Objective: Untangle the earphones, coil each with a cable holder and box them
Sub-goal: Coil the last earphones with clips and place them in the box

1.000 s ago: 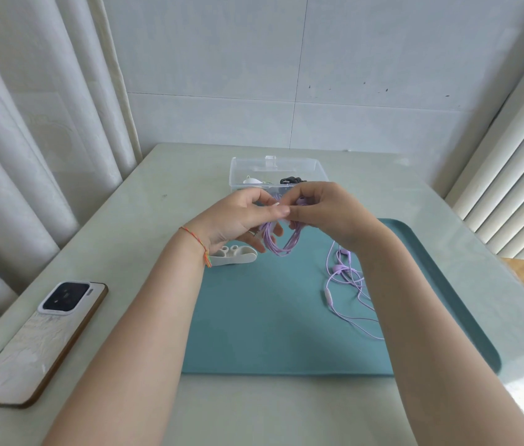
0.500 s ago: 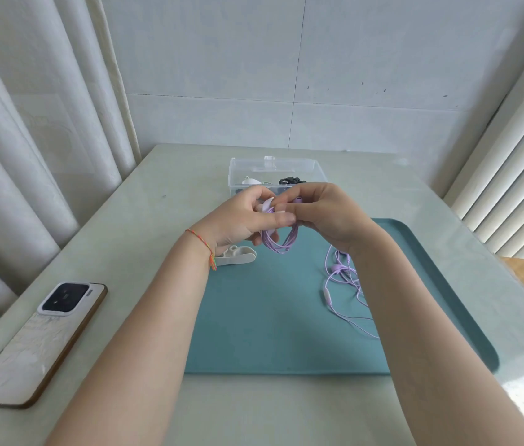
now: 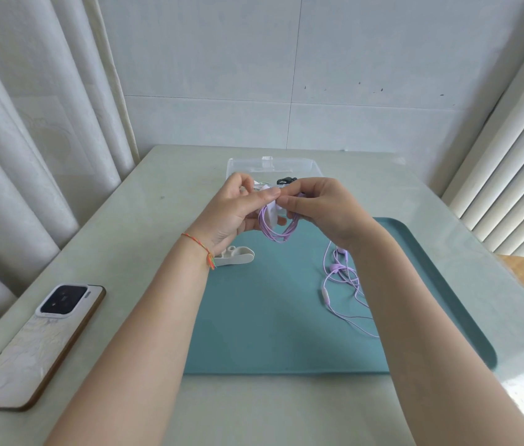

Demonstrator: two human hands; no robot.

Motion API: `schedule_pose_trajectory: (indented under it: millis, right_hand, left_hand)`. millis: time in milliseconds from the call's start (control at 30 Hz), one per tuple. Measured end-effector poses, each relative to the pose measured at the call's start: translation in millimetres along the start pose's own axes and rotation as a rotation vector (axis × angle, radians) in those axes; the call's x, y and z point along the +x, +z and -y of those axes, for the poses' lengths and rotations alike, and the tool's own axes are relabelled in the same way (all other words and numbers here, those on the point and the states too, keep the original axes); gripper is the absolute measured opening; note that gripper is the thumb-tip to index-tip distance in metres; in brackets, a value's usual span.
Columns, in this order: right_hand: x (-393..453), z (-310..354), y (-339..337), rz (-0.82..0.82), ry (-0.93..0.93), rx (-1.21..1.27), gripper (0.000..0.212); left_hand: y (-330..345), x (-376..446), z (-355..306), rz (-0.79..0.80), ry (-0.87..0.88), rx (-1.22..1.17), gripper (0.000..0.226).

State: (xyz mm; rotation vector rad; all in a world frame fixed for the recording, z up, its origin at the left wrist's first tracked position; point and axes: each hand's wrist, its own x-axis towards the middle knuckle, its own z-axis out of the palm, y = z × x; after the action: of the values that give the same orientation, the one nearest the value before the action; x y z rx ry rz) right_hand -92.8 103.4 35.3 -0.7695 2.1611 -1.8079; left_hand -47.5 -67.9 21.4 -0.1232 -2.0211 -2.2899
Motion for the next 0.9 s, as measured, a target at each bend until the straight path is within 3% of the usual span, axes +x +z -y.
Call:
schedule_pose_trajectory:
  millis: [333, 600, 767, 900]
  right_hand:
    - [-1, -1, -1, 0.024, -0.006, 0.037, 0.004]
    - [0, -4, 1, -0.007, 0.037, -0.058, 0.005]
    - [4, -9, 1, -0.027, 0.099, 0.052, 0.035]
    - [3, -9, 2, -0.026, 0.144, -0.012, 0.052]
  left_hand:
    - [1, -3, 0, 0.118, -0.068, 0.073, 0.017]
    - [-7, 8, 9, 0.002, 0.037, 0.37, 0.018]
    - [-9, 12, 14, -0.059, 0.092, 0.419, 0.02]
    - [-10, 16, 17, -0.232, 0.172, 0.451, 0.02]
